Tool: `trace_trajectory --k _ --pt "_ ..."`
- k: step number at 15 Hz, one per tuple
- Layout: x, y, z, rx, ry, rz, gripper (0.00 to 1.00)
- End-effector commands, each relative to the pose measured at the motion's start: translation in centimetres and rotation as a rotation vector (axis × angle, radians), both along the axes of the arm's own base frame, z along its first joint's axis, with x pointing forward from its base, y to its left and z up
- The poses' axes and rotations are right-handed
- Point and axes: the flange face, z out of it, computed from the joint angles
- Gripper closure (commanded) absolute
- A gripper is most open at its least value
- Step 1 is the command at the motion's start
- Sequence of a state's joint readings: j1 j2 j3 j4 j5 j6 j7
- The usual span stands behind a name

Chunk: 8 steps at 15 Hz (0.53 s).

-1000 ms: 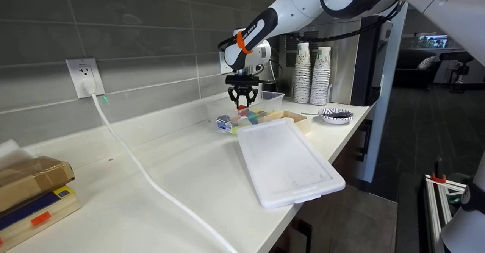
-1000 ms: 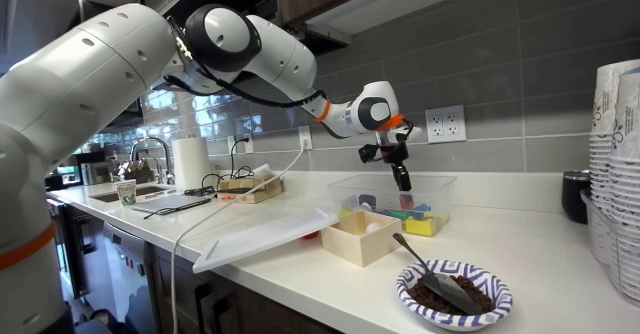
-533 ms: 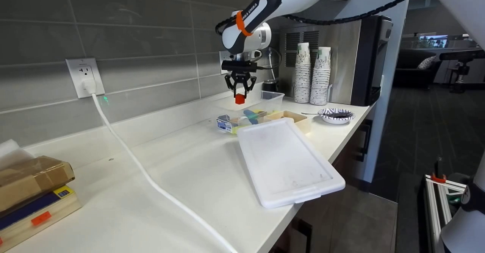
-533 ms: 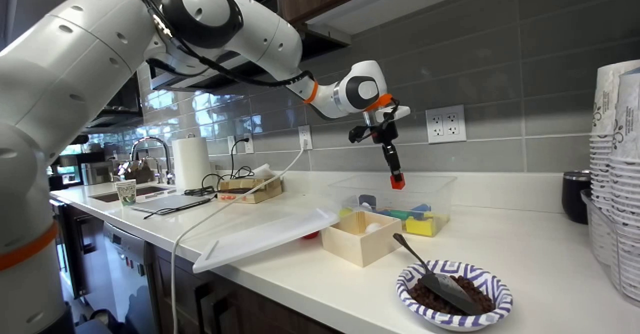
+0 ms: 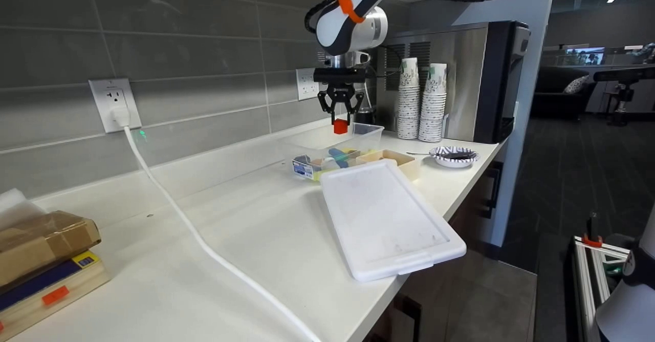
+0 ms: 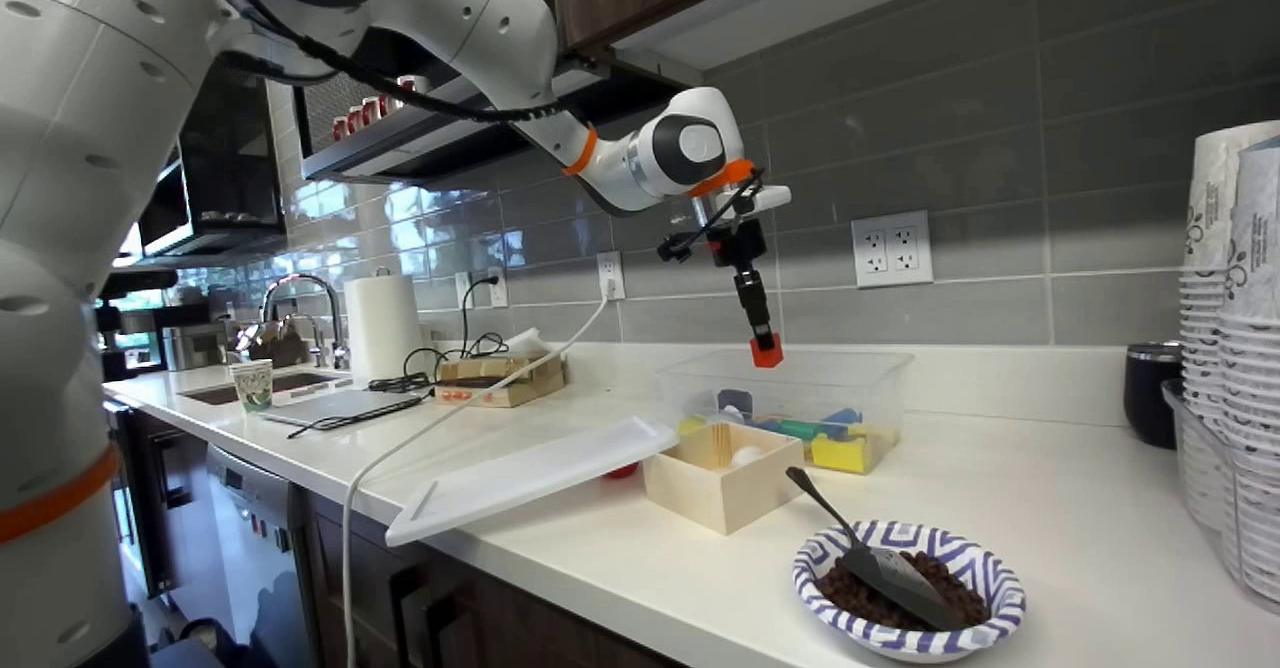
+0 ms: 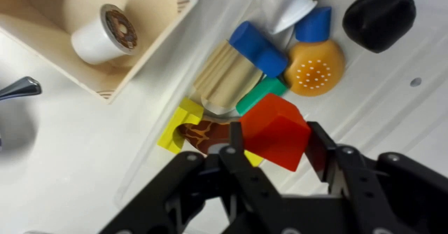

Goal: Push the white lid to the counter, then move the red object to the crate

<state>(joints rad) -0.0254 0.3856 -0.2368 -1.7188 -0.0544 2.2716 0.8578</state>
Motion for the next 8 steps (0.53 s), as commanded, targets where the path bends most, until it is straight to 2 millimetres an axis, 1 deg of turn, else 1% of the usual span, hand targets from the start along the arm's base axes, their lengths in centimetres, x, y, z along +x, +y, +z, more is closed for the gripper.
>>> trace_trajectory --k 1,5,8 --pt "-5.1 1.0 0.8 -0.012 0.009 -0.011 0.77" --pt "-8.5 1.2 0.5 -0.011 0.009 -0.039 0.77" --pt "-10.4 1.3 0.0 -0.004 0.012 -0.052 0.77"
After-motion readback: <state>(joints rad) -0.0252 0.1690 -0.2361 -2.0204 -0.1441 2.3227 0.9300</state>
